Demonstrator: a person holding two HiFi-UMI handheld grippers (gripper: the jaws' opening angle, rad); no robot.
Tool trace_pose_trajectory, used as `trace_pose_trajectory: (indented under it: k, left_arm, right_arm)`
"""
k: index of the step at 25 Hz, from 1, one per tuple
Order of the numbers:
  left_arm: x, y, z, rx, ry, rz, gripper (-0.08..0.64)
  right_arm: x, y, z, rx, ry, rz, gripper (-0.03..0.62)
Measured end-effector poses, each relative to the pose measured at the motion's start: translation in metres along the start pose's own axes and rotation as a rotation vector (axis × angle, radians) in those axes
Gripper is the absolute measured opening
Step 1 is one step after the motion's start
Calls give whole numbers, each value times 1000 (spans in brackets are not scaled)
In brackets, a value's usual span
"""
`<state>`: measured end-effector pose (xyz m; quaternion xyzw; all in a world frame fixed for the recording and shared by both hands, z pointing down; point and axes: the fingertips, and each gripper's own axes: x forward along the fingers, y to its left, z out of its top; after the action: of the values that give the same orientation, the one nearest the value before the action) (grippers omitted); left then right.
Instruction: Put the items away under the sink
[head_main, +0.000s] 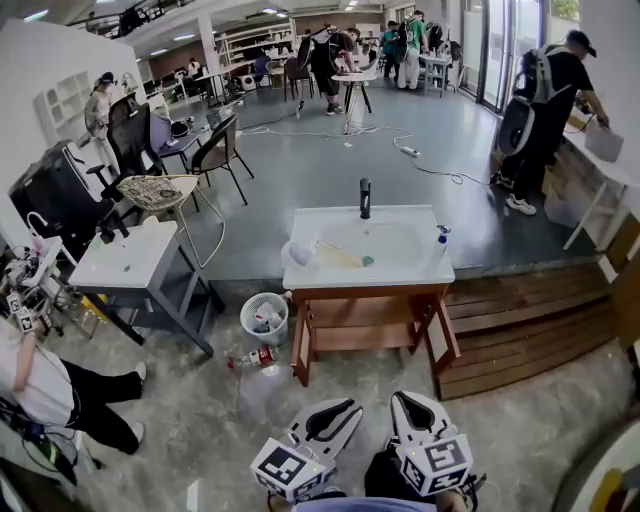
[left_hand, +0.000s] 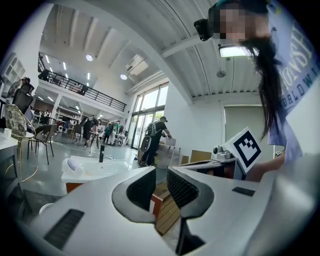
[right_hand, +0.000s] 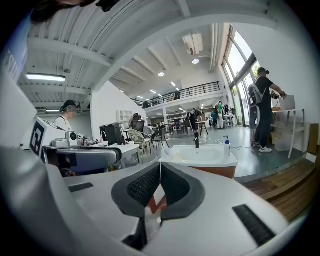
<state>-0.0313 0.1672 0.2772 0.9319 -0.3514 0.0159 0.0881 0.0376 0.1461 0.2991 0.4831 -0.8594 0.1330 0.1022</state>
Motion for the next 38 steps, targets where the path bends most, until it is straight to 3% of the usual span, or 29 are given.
trace_pose_trajectory:
  k: [7,16,28,34,38]
  left_arm:
    - [109,16,24,-1,-12,-26,67]
    - [202,33,40,15,-3,13,67]
    - [240,50,34,26,23,112,67]
    - [272,56,31,11,37,90,67]
    - [301,60,33,8,42,34,67]
  right_arm:
    - [30,-106,36,-37,4,-42,20]
    - [67,-198,58,-45,8,3,20]
    - [102,-244,62,-51,7,68,20]
    - [100,-269,54,-31,26,49,20]
    - [105,-292,58,-14,26,8,20]
